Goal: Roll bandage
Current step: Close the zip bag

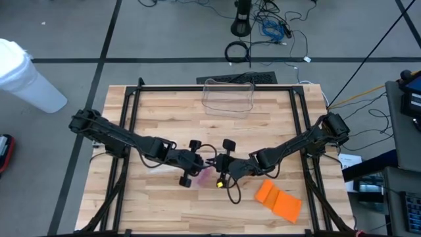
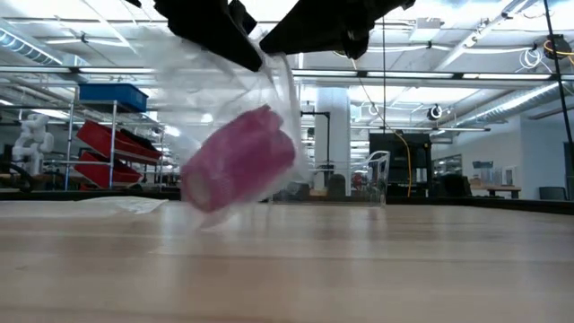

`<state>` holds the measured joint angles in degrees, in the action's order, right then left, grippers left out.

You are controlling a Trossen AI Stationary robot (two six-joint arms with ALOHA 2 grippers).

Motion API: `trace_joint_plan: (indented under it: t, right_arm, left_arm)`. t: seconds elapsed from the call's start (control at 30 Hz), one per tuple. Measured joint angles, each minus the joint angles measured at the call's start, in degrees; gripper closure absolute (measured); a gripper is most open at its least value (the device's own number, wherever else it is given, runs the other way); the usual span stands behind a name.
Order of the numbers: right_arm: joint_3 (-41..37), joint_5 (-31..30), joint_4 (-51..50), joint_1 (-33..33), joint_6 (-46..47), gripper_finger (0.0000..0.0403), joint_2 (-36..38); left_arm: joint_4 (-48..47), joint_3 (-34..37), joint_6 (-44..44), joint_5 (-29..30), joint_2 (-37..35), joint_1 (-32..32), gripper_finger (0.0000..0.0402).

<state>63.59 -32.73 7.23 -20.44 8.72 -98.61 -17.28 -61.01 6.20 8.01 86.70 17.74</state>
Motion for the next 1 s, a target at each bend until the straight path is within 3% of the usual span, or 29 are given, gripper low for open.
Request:
trace_joint_plan:
  t: [0.2,0.37,0.8,0.93,1.0]
  right_arm:
    - [-0.02,-0.76,-0.1,0.08,-0.51,0.0397,0.0]
    - [-0.02,-0.61,0.09,0.08,-0.64,0.0397,0.0]
    - [-0.02,-0.35,0.3,-0.06,-0.56,0.0397,0.0]
    - [-0.02,-3.45,0.37,-1.18,-1.98,0.0398,0.0]
    - [-0.02,-5.0,0.39,-1.81,-2.92,0.0398,0.04]
  left_arm:
    - [0.63,-0.09,0.05,0.6,-2.14,0.77,0.0339]
    - [1.14,-0.2,0.07,0.79,-2.35,0.83,0.0334]
    - [0.41,-0.22,-0.14,1.41,-2.35,0.81,0.0352]
    - [-4.56,-0.24,-5.48,2.02,-2.35,0.78,0.0364]
    - [-7.3,-0.24,-8.48,5.71,-2.34,0.68,0.0364]
